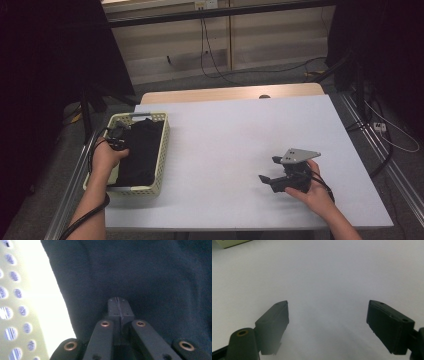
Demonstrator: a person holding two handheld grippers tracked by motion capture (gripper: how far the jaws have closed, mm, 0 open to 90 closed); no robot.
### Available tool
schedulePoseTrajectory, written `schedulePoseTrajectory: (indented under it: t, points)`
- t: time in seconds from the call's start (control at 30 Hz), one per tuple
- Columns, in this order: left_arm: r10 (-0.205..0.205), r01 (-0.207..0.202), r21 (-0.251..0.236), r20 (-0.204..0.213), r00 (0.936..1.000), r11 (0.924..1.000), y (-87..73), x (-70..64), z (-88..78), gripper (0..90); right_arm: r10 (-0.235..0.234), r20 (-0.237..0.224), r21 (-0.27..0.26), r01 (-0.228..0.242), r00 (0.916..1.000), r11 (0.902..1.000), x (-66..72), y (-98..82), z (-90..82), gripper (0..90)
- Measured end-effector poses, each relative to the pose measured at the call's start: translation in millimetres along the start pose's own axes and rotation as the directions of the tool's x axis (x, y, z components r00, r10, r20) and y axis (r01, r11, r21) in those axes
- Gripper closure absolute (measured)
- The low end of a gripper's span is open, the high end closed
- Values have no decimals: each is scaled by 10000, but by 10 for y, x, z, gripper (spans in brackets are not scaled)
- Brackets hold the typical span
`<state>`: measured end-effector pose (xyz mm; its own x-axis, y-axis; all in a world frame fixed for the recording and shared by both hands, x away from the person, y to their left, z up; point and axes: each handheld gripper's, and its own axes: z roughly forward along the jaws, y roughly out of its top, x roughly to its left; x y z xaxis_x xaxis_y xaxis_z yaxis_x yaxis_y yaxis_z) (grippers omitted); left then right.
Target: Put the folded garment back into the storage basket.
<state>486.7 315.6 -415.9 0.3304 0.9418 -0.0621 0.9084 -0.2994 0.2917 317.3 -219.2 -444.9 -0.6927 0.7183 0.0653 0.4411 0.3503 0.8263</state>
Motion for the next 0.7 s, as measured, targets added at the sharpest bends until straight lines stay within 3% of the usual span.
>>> schedulePoseTrajectory:
  t: [0.03, 0.17, 0.4, 0.6, 0.7]
  points:
    - [-32, 29, -169, -149, 9999, 9999, 0, 18, 9, 900, 19, -7, -9, -19, 10000, 10000, -4, -3, -7, 174]
    - [-254, 252, -231, -55, 9997, 9994, 35, 83, 20, 900, 72, 55, -44, -72, 10000, 10000, -19, -7, -15, 174]
    - [-200, 189, -265, -389, 9990, 9995, 94, 80, 41, 900, 56, 15, 1, -56, 10000, 10000, -11, -10, -8, 174]
    - [-289, 283, -448, -145, 9995, 9986, 146, 30, -32, 900, 53, -28, -87, -53, 10000, 9999, -20, -5, -26, 173]
    - [-86, 87, -571, 11, 10000, 9983, 228, -56, -68, 900, 54, -48, -92, -55, 10000, 9999, -17, -3, -22, 174]
